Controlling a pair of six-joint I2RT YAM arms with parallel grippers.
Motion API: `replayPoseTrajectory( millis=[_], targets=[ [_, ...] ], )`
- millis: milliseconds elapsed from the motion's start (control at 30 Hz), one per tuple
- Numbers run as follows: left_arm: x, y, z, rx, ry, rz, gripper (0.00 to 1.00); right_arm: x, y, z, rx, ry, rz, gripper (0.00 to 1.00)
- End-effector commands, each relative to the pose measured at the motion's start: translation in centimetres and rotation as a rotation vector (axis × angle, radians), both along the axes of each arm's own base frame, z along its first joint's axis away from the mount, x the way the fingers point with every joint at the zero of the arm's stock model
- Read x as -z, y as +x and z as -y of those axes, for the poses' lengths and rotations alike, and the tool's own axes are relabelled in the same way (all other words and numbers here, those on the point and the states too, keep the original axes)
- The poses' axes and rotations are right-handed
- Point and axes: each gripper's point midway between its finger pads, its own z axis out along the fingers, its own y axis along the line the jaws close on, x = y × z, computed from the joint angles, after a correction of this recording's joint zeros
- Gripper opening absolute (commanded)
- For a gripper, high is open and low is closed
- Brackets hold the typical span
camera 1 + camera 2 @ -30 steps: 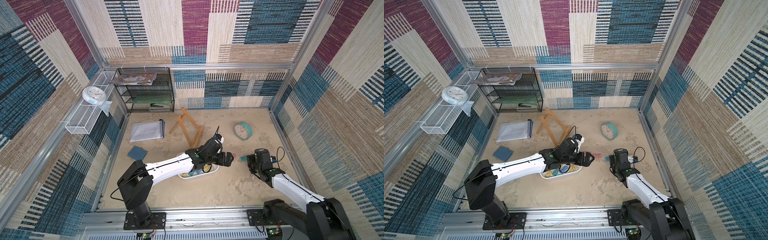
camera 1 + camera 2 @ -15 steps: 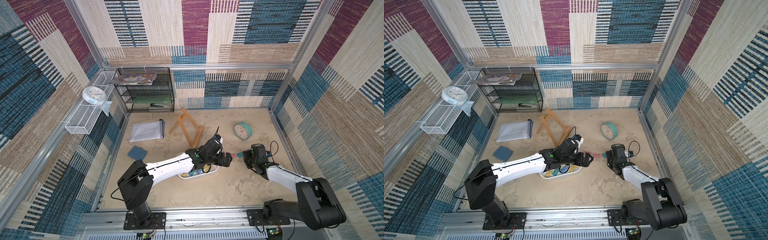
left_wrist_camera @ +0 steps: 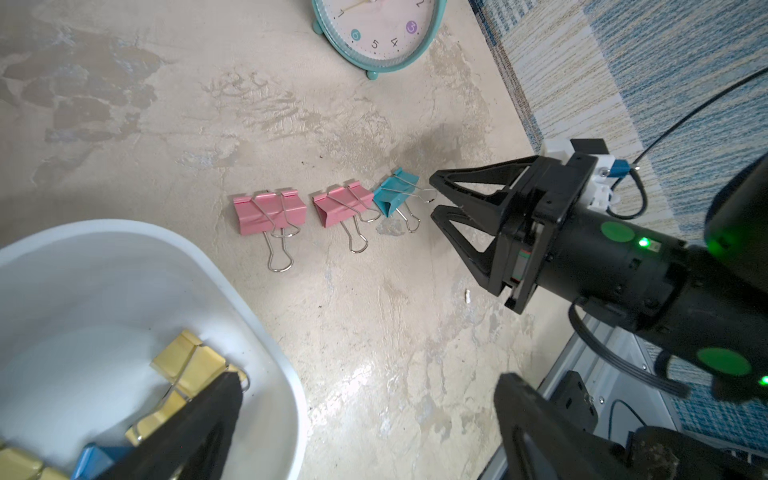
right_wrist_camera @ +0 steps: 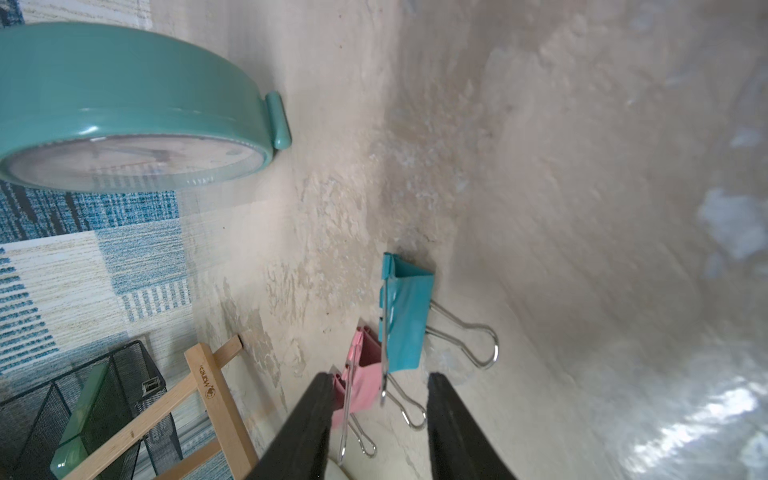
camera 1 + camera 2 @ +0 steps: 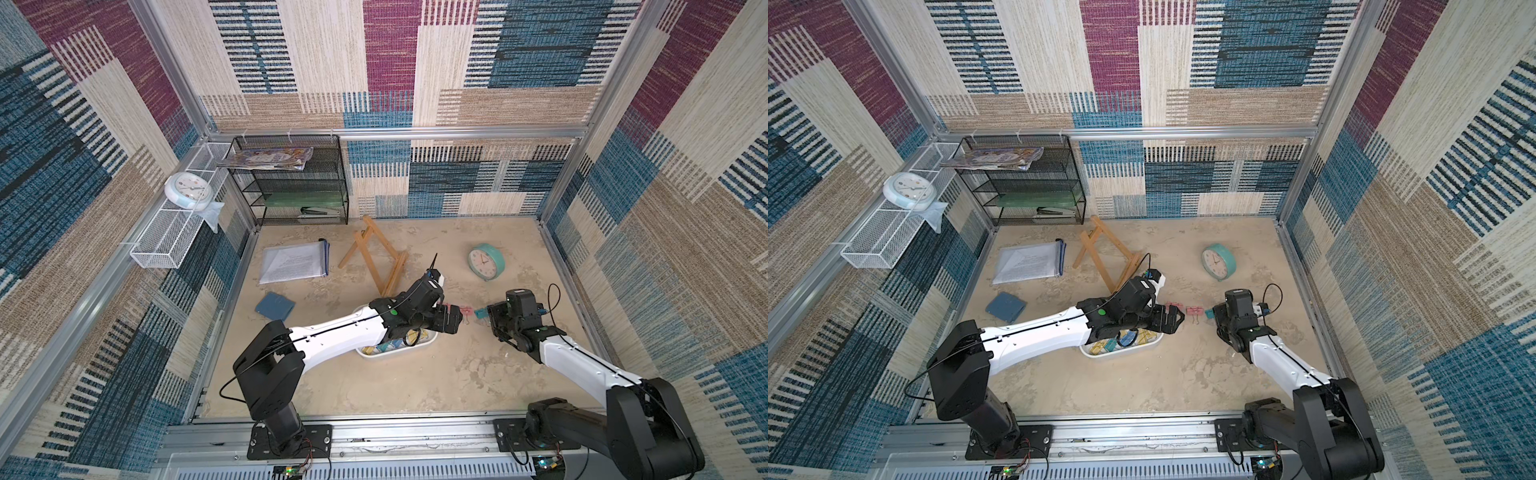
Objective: Take out the binder clips from the storage box
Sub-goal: Place the binder clip at the center of the board, then adjust the storage box at the center of the board.
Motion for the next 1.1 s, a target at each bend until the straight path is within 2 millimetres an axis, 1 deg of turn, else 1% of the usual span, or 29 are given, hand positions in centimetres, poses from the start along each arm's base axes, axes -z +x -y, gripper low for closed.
replayPoseTrajectory(
  millis=[0, 100, 167, 200, 267, 333, 400, 433, 467, 567, 633, 700, 733, 800, 900, 1000, 1067],
  targets=[
    [-0.3, 0.4, -0.8, -0.032, 0.012, 0.031, 0.99, 0.1, -1.0, -0.4, -0.089, -0.046, -0.03, 0.45],
    [-0.2, 0.5, -1.4, -0.048, 0.027, 0.038, 0.99, -0.6, -1.4, -0.6, -0.127, -0.059, -0.017, 0.49],
    [-0.2, 0.6, -1.9, -0.068, 0.035, 0.047, 0.99, -1.4, -1.5, -0.2, -0.146, -0.101, -0.007, 0.49],
    [-0.3, 0.6, -2.3, -0.082, 0.04, 0.053, 0.99, -2.3, -1.3, 0.0, -0.169, -0.14, 0.022, 0.49],
    [-0.3, 0.8, -3.2, -0.116, 0.051, 0.066, 0.99, -4.9, -0.4, -0.5, -0.259, -0.213, 0.144, 0.49],
    [-0.3, 1.0, -4.4, -0.162, 0.067, 0.082, 0.99, -8.4, 0.6, -2.2, -0.398, -0.266, 0.314, 0.47],
    [-0.3, 1.1, -6.0, -0.208, 0.085, 0.1, 0.99, -11.6, 1.0, -4.9, -0.587, -0.293, 0.48, 0.46],
    [-0.2, 1.1, -6.7, -0.228, 0.092, 0.106, 0.99, -12.5, 1.0, -6.2, -0.667, -0.291, 0.53, 0.45],
    [-0.2, 1.1, -7.5, -0.25, 0.101, 0.111, 0.99, -12.9, 1.0, -7.5, -0.755, -0.283, 0.557, 0.44],
    [0.2, 1.0, -10.6, -0.324, 0.155, 0.121, 0.99, -12.2, 1.1, -10.9, -0.969, -0.239, 0.502, 0.43],
    [0.6, 0.7, -12.9, -0.368, 0.195, 0.118, 0.99, -10.6, 1.0, -13.2, -1.095, -0.236, 0.428, 0.42],
    [1.1, 0.1, -15.4, -0.418, 0.235, 0.103, 0.99, -8.8, 0.7, -15.2, -1.186, -0.248, 0.364, 0.42],
    [1.4, -0.2, -16.3, -0.434, 0.246, 0.092, 1.0, -8.1, 0.7, -15.9, -1.21, -0.252, 0.337, 0.42],
    [2.2, -0.9, -18.2, -0.47, 0.268, 0.057, 0.98, -6.4, 0.6, -17.0, -1.245, -0.256, 0.285, 0.42],
    [3.3, -2.1, -20.9, -0.532, 0.312, 0.0, 0.92, -4.4, 0.6, -18.0, -1.285, -0.258, 0.214, 0.42],
    [4.3, -3.1, -22.5, -0.576, 0.298, -0.048, 0.92, -3.2, 0.2, -19.2, -1.344, -0.264, 0.17, 0.44],
    [4.8, -3.6, -23.0, -0.596, 0.262, -0.084, 0.95, -2.5, -0.3, -19.7, -1.37, -0.252, 0.143, 0.45]
  ],
)
